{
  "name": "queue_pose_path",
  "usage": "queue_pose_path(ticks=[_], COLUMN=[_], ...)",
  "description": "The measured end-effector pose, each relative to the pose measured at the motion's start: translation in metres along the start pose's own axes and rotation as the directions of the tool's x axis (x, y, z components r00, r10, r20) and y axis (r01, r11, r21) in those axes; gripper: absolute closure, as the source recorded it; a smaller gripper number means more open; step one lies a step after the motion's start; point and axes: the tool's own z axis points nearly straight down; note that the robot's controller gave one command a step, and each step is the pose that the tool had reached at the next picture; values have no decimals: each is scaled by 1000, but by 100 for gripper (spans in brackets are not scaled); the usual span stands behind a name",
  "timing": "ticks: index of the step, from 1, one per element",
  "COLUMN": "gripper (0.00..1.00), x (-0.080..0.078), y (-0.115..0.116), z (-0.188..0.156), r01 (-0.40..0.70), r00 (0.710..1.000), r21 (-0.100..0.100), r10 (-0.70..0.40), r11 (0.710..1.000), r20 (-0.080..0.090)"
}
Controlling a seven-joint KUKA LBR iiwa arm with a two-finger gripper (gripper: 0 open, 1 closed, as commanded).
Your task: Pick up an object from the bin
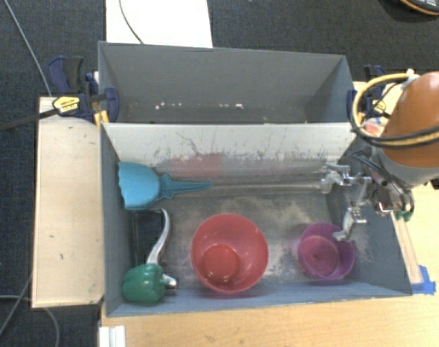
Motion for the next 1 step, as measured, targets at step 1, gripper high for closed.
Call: queue_pose_path(ticks=[1], gripper=[0], x=[0], y=[0], z=[0], r01=[0], r00=[1000], r21=[0], r10=[0], r11=[1000], r20=[0])
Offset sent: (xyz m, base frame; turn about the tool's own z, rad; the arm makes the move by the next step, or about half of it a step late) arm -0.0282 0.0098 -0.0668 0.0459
